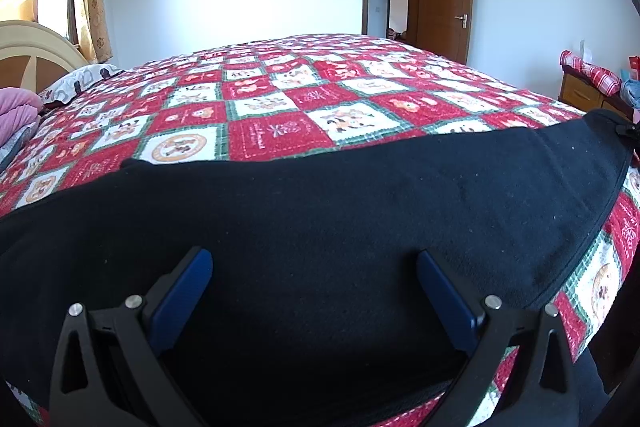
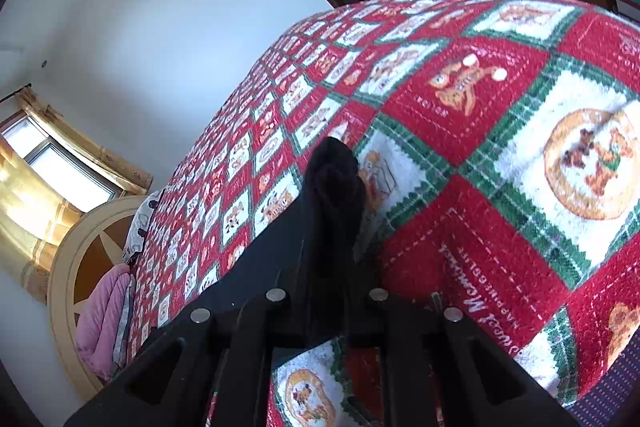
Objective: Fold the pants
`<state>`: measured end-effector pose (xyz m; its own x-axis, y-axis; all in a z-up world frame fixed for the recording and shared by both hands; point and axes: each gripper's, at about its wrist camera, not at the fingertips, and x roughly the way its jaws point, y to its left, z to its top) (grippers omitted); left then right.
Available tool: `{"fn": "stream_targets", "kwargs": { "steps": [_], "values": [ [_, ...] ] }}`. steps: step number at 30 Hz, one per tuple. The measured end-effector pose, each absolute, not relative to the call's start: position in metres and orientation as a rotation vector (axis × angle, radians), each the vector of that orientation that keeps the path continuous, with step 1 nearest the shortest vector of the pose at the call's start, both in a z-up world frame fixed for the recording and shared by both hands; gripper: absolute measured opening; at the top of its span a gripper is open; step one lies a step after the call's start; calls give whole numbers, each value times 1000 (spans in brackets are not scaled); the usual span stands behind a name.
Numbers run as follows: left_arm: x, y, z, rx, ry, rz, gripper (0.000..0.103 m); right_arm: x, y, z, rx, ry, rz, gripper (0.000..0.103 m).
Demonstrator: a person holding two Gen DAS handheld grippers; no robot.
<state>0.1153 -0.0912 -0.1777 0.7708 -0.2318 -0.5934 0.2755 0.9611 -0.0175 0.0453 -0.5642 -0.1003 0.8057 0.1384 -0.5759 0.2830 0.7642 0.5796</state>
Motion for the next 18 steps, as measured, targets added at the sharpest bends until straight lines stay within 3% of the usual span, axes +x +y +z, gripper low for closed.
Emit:
{"fn": "stream_targets", "kwargs": {
  "steps": [12, 18],
  "values": [
    [113, -89, -178, 58, 623, -294, 103, 54, -482, -57, 346, 535, -74, 10],
    [113, -88, -177, 50, 626, -290, 103, 56, -465, -55, 325, 532, -34, 10]
  ]
}}
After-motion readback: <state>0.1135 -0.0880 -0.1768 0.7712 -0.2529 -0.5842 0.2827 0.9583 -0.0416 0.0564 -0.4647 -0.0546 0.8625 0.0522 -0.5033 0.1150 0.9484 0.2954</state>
